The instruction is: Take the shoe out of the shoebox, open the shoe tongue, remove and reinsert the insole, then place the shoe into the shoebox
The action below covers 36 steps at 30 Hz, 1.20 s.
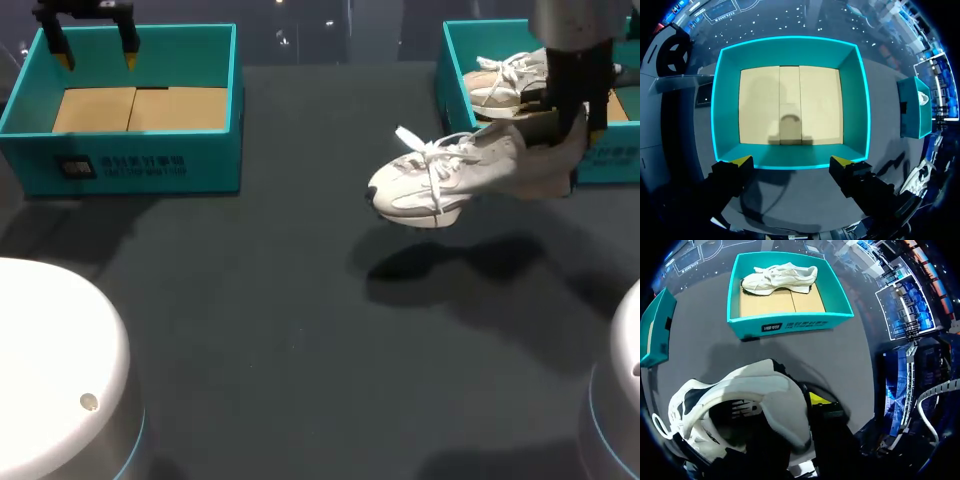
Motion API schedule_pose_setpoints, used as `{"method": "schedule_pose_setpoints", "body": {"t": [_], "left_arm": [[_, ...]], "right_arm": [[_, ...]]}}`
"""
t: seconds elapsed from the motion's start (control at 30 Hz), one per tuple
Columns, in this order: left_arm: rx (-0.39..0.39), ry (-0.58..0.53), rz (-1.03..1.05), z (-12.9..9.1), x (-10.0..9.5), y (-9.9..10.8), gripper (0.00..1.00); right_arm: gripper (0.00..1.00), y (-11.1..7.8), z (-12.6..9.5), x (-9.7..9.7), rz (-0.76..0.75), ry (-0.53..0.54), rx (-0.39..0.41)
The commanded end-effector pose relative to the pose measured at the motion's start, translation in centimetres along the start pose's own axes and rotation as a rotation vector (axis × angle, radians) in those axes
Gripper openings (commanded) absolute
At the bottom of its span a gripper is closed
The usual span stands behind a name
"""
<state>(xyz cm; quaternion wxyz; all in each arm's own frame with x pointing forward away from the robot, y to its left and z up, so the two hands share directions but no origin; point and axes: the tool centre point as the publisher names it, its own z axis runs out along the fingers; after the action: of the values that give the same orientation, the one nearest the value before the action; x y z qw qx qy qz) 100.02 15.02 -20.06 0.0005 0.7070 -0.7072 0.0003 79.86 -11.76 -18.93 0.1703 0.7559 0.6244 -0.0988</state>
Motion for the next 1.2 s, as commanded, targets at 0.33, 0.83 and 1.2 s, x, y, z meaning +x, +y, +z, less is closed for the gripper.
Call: {"method": "schedule_pose_setpoints", "body": {"t": [0.33, 0.83, 1.2], "left_arm": [[0.0, -0.001, 0.0, 0.0, 0.0, 0.0, 1.0], [0.0, -0.001, 0.0, 0.0, 0.0, 0.0, 1.0], [0.0, -0.001, 0.0, 0.0, 0.0, 0.0, 1.0]], "right_arm": [[0.0, -5.6, 1.3, 3.4, 0.09, 0.011, 0.005], [0.0, -7.6, 2.7, 5.9, 0.1, -0.01, 0.004], [0.0, -9.8, 6.5, 9.3, 0.107, -0.014, 0.058]]}}
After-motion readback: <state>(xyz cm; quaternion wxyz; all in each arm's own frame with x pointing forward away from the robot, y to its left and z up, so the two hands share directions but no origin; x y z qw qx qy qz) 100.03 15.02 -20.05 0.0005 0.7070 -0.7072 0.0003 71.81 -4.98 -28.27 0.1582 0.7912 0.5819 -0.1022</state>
